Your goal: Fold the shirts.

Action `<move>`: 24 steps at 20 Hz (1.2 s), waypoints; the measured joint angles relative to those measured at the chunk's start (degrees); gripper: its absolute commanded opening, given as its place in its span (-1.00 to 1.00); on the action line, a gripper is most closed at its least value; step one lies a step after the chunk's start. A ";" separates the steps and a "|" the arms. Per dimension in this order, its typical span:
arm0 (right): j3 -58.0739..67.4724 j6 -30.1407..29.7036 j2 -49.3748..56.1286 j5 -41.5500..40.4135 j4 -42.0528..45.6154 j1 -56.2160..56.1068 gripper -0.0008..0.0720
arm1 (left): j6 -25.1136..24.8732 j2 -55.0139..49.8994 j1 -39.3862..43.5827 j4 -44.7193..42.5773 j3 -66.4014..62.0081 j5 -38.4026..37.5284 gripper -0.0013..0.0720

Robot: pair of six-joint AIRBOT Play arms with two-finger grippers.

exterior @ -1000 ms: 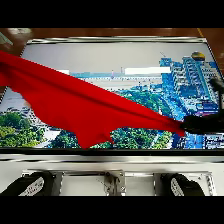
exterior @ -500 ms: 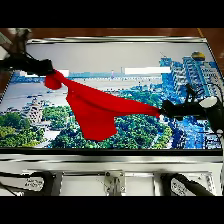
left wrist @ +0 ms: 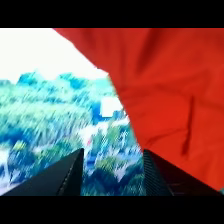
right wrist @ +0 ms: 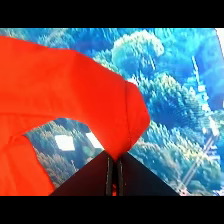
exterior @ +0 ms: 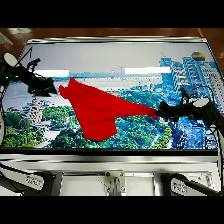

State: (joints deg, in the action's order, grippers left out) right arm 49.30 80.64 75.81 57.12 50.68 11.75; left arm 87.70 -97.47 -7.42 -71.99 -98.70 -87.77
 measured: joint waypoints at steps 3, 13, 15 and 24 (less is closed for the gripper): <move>0.00 -0.26 0.17 1.44 1.33 0.00 -0.79 | 0.50 3.63 -2.86 2.75 8.00 -5.09 0.96; 0.00 -0.35 0.22 2.67 2.29 0.00 -0.79 | -2.05 11.96 9.05 23.96 48.19 18.91 0.96; 0.00 -0.35 0.22 2.82 2.32 0.00 -0.79 | -2.71 11.69 11.67 26.34 50.18 22.99 0.96; 0.00 -0.04 0.22 2.93 2.23 0.00 -0.79 | -6.23 9.97 15.10 34.84 51.49 30.64 -0.85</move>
State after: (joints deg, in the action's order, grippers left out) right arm 49.30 80.60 76.03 60.05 52.90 11.75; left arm 81.47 -87.50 7.68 -37.15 -47.20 -57.12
